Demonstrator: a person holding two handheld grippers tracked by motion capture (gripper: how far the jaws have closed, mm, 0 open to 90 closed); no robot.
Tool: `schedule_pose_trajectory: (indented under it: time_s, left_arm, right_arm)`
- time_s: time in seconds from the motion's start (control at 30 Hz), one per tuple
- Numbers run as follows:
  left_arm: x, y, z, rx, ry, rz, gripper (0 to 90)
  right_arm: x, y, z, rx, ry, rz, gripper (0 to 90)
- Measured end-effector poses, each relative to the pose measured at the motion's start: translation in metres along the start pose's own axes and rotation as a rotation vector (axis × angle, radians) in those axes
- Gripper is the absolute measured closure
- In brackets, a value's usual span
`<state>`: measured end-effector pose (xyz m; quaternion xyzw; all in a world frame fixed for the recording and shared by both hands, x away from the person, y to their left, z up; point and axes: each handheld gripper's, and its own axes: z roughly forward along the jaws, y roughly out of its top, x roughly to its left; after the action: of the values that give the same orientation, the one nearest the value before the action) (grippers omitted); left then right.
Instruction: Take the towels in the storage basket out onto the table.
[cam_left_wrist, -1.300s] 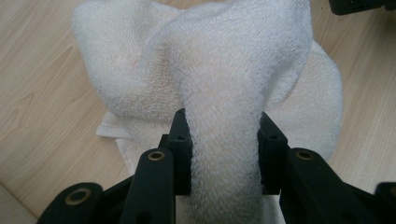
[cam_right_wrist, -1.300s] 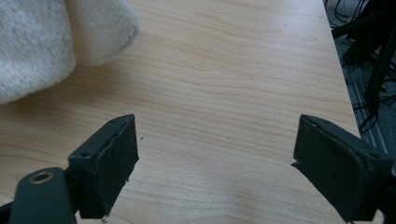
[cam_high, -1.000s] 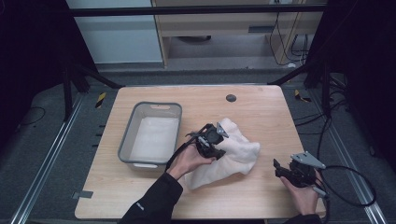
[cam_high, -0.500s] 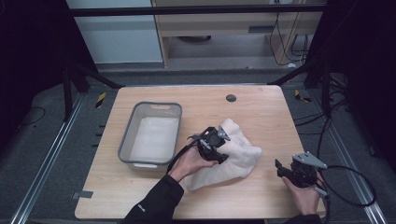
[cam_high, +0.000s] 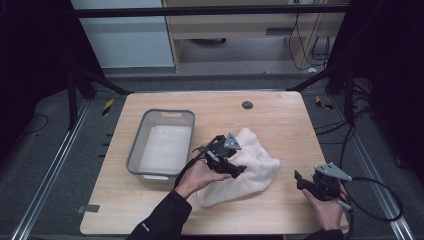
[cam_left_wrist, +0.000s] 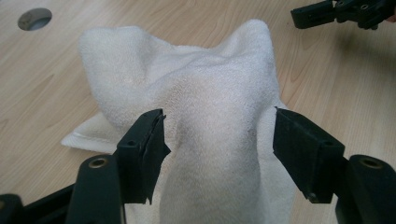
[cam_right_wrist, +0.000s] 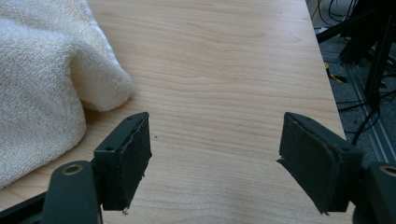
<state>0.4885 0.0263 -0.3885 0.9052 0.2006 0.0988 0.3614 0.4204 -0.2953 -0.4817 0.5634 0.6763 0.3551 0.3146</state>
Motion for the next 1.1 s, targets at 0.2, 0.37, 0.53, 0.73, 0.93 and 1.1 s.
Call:
schedule_pose_trajectory:
  time_s: [0.2, 0.37, 0.53, 0.73, 0.93, 1.1]
  left_arm:
    - [-0.003, -0.007, -0.014, -0.057, 0.014, -0.004, 32.2]
    - [-0.005, -0.018, -0.027, -0.117, 0.05, -0.019, 30.7]
    - [-0.005, -0.032, -0.042, -0.173, 0.084, -0.051, 30.1]
    - [0.001, -0.051, -0.06, -0.21, 0.132, -0.096, 29.9]
    - [0.006, -0.067, -0.075, -0.226, 0.173, -0.131, 29.7]
    - [0.013, -0.087, -0.091, -0.252, 0.211, -0.175, 29.7]
  right_arm:
    - [0.0, 0.0, 0.0, -0.004, 0.003, 0.002, 22.4]
    - [0.0, 0.0, 0.001, -0.003, 0.007, 0.002, 20.8]
    - [0.0, -0.001, 0.001, -0.004, 0.012, 0.003, 19.7]
    - [0.0, -0.001, 0.002, -0.005, 0.014, 0.002, 18.7]
    - [0.0, -0.002, 0.003, -0.004, 0.021, 0.008, 16.9]
    - [0.001, -0.002, 0.003, -0.002, 0.027, 0.012, 14.4]
